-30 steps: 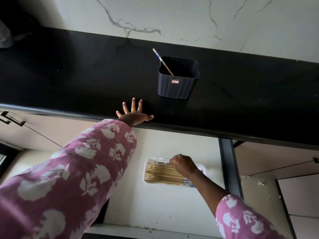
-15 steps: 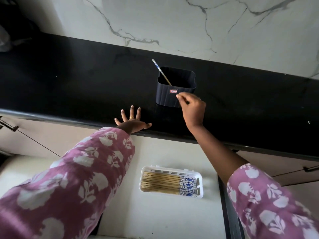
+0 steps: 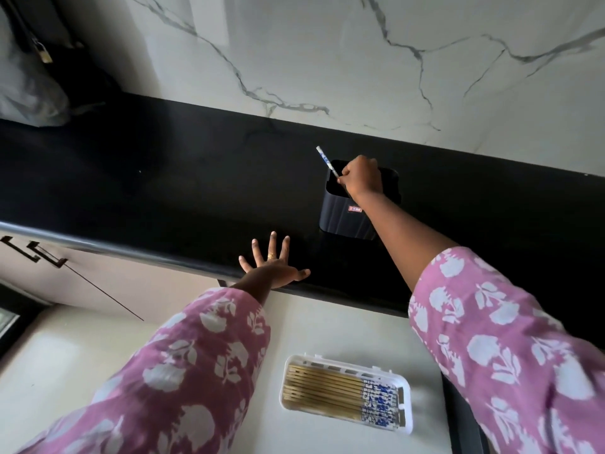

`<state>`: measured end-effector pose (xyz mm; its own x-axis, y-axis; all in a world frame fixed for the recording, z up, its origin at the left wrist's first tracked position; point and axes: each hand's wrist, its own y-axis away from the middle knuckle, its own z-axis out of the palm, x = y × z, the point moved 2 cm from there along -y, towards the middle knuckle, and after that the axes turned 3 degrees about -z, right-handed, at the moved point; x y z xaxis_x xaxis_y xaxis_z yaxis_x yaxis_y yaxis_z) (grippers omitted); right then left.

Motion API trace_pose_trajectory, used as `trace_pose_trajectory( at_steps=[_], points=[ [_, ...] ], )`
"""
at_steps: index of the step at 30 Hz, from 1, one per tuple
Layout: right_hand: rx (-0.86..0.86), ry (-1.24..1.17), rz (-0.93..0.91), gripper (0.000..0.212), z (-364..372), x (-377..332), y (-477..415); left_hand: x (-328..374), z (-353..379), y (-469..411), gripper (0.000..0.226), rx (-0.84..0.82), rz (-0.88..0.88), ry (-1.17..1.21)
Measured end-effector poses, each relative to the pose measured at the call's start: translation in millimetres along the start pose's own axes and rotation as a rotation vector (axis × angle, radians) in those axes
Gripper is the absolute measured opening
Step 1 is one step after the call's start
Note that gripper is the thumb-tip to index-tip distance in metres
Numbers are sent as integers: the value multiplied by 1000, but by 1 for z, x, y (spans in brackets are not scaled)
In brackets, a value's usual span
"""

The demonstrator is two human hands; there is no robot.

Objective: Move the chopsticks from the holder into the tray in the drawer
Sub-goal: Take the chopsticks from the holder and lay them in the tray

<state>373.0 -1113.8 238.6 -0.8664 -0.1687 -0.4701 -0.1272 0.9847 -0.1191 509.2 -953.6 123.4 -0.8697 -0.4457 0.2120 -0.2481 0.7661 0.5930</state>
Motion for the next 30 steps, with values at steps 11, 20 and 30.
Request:
trace_pose_trajectory(
  at_steps=[11,20,30],
  points=[
    [16,60,-40,19,1,-12,-11,2,-3,3,94,-24,14,8],
    [431,-492,7,20,-76,-13,8,-2,6,-9,95,20,10,31],
    [752,-1561,375,7,-126,26,93,24,-25,21,90,-120,5,376]
  ],
)
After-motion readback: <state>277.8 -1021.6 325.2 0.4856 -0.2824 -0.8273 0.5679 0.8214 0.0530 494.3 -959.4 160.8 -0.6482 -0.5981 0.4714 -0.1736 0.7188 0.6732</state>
